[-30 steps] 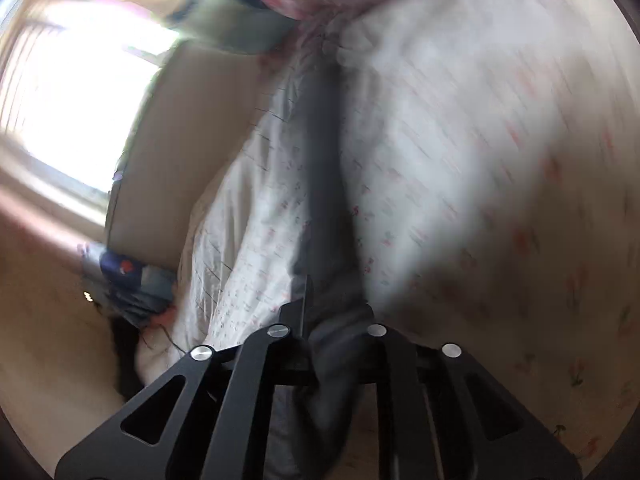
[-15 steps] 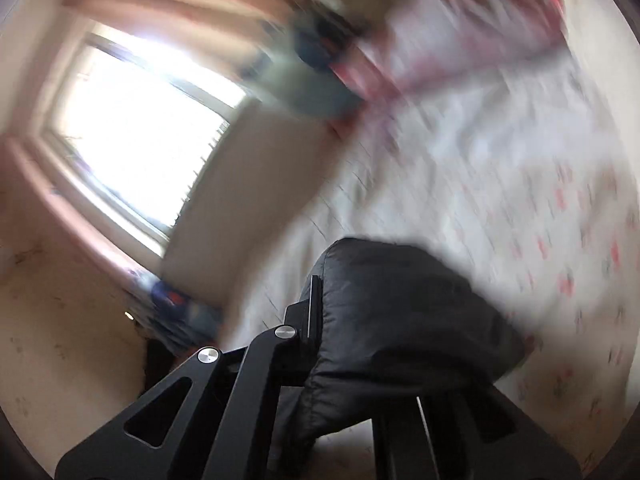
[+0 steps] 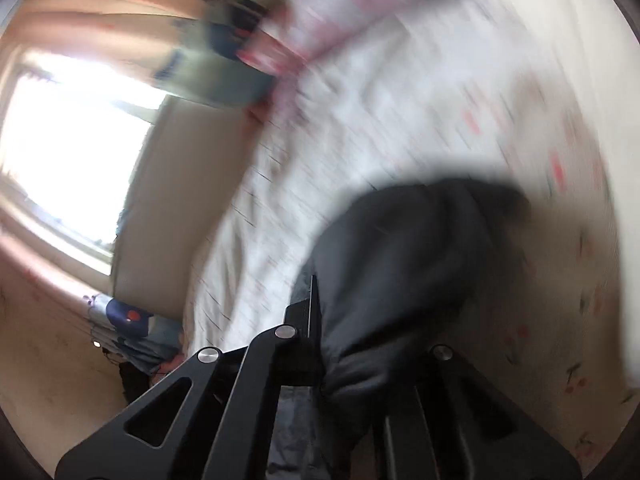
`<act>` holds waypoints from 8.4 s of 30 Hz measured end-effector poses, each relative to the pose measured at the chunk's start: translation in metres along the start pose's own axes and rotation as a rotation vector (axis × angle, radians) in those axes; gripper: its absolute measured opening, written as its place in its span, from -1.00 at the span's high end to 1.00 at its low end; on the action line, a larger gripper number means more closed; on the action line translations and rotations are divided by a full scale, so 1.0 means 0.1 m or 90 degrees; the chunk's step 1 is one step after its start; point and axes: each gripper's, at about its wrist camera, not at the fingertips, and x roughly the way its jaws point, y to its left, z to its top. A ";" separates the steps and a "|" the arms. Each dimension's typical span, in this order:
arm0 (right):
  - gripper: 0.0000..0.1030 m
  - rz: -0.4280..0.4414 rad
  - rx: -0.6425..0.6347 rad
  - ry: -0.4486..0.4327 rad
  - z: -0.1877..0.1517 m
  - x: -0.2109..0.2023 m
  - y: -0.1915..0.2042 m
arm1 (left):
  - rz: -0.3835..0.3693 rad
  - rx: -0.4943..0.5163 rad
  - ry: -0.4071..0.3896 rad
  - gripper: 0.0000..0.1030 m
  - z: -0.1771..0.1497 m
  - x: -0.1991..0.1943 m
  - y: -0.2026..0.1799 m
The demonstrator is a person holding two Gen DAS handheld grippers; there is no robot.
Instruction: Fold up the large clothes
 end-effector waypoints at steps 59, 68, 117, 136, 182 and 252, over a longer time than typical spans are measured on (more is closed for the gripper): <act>-0.44 0.062 -0.416 0.376 -3.86 0.45 2.99 | 0.015 -0.199 -0.137 -0.87 0.62 -0.64 1.33; -0.44 0.156 -0.312 0.391 -3.82 -0.19 2.68 | 0.126 0.029 0.102 -0.88 1.42 1.21 0.32; -0.56 0.169 -0.264 0.374 -4.16 -0.76 2.44 | 0.095 0.024 0.049 0.82 2.37 0.19 1.69; -0.56 0.183 -0.153 0.323 -3.67 -0.90 2.21 | -0.274 0.179 -0.102 0.81 2.74 -1.10 -0.81; 0.85 0.029 -0.555 0.202 -2.98 -0.38 3.16 | -0.220 -0.039 0.019 -0.85 1.05 -0.21 1.92; 0.03 0.150 -0.547 0.439 -3.23 -1.69 2.64 | -0.301 0.065 0.020 -0.71 0.31 -1.12 1.04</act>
